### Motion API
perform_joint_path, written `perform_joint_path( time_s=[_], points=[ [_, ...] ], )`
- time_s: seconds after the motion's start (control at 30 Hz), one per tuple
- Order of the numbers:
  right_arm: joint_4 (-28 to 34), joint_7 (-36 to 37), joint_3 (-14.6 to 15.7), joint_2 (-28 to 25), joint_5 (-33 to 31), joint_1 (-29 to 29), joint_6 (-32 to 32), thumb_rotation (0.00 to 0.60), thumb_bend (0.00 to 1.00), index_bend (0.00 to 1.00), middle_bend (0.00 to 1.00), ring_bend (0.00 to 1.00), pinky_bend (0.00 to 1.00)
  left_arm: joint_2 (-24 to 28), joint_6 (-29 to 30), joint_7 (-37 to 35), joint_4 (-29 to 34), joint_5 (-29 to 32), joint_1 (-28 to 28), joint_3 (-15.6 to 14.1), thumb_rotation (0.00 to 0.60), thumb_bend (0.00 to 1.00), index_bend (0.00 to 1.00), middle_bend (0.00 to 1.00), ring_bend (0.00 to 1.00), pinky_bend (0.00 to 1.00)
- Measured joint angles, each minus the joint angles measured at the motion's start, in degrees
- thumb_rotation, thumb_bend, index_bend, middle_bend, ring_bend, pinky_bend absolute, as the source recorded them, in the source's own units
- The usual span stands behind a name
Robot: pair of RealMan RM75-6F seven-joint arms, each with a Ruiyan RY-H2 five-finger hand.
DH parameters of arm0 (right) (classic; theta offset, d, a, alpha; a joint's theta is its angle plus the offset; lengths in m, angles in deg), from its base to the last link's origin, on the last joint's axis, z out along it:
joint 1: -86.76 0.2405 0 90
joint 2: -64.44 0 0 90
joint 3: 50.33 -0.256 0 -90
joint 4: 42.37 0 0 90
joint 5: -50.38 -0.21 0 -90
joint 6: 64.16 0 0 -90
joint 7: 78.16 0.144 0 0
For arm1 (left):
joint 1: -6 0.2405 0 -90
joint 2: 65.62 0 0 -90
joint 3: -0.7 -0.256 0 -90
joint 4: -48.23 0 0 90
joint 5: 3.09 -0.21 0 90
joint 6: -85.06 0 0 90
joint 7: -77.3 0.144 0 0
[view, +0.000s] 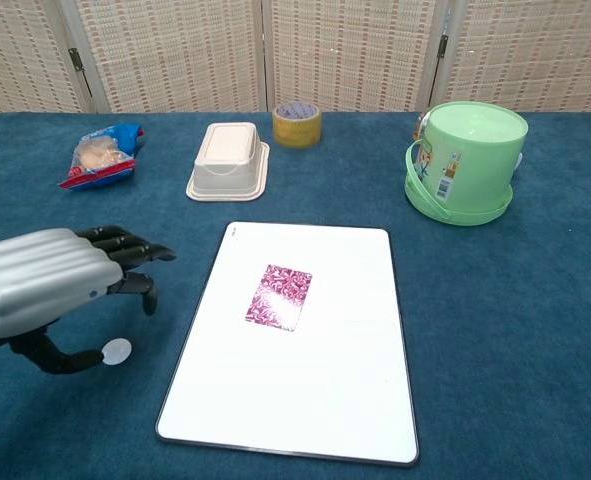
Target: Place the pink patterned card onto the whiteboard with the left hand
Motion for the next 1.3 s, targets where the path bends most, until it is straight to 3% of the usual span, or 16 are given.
perform_joint_path(
  time_s=[1.3],
  points=[
    [1.2,-1.36,0.21,-0.26,-0.15,-0.03,0.07,0.6,0.31,0.07,0.06,0.08,0.0,-2.8,-7.24,-2.07,-6.61,-1.23,5.55,5.72,0.6,0.37,0.46,0.13,0.03,0.0]
  ],
)
